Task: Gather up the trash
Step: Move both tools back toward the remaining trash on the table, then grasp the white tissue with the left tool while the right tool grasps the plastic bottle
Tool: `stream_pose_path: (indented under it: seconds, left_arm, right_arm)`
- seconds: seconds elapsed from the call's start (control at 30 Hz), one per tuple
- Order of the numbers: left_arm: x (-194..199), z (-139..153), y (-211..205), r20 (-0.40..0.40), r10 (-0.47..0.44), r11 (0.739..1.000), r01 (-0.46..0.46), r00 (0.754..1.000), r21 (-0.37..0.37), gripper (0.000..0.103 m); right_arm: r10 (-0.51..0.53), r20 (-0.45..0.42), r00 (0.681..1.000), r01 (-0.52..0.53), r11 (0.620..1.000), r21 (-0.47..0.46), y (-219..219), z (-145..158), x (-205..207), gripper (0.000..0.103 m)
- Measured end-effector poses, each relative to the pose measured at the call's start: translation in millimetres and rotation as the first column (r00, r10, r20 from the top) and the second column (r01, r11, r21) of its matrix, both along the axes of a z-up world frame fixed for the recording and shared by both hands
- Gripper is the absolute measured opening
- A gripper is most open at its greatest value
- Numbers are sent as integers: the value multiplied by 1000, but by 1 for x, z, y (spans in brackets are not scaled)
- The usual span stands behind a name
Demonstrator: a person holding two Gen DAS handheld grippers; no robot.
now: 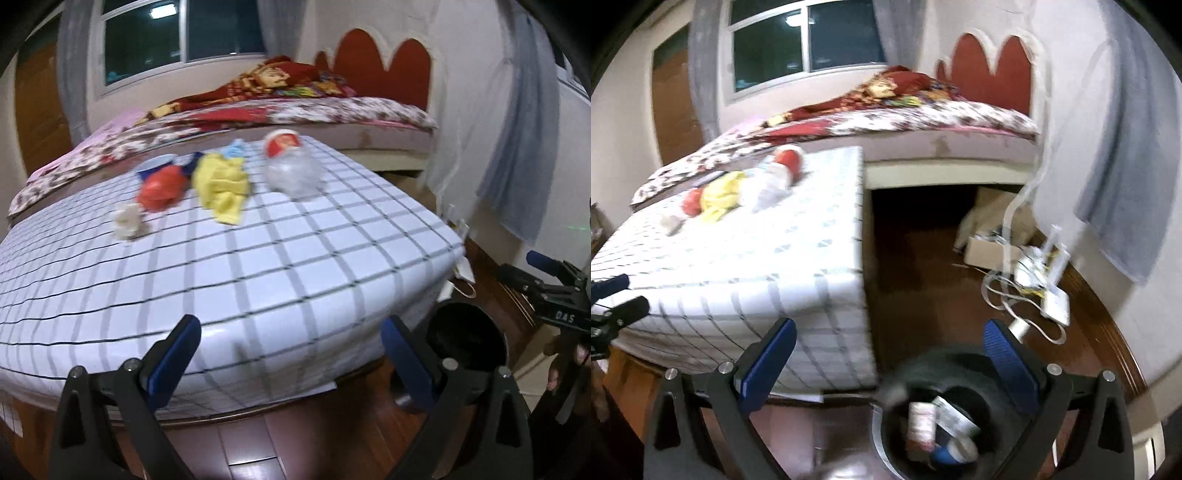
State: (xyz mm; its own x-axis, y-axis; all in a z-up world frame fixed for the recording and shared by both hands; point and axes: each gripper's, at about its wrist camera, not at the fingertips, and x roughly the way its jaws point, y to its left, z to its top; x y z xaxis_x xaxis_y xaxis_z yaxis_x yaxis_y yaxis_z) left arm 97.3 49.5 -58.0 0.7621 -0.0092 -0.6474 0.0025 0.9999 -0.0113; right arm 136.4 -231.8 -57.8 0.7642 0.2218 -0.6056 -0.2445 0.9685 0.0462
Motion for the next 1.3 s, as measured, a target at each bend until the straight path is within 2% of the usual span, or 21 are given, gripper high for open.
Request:
stream_pose_path:
  seconds: [0.23,0.47,0.57,0.63,0.73,0.87,0.93,0.97,1.1,1.17,1.27,1.3]
  left_arm:
    - [7,2,58,4,112,993,-112,994,-40,99]
    - [29,5,105,-6,193,981,-193,981,-23,99]
    - [44,10,122,-4,208,978,-208,978,-30,99]
    - [55,12,133,-6,220,975,-220,976,-36,99]
    - [72,10,153,-24,233,969,-234,972,-76,99]
    - [96,1,182,-66,258,952,-265,964,-156,97]
    - [105,-3,192,-82,260,946,-271,962,-179,88]
    - [112,-6,197,-94,257,943,-271,962,-193,87]
    - [131,-10,199,-108,245,948,-261,964,-181,81]
    - [143,-13,200,-120,240,950,-258,963,-174,80]
    - [157,-19,201,-155,232,949,-258,960,-180,67]
    - [160,-20,202,-165,226,950,-255,960,-179,59]
  right_arm:
    - [129,21,991,-129,992,10,79,24,28,102]
    - [224,17,974,-224,974,-16,149,41,70,102]
    - [236,-9,972,-236,972,-19,167,41,95,102]
    - [230,-60,971,-232,972,-26,177,36,113,102]
    - [219,-120,968,-224,974,-31,188,29,135,102]
    - [233,-127,964,-241,969,-53,201,29,152,102]
    - [228,-129,965,-237,969,-62,205,27,163,97]
    - [224,-136,965,-234,970,-62,207,26,168,93]
    - [225,-167,960,-237,970,-55,213,19,190,91]
    - [236,-184,954,-250,967,-57,217,15,199,87]
    - [256,-217,942,-278,958,-74,226,7,208,75]
    - [261,-224,939,-284,956,-76,227,5,210,73]
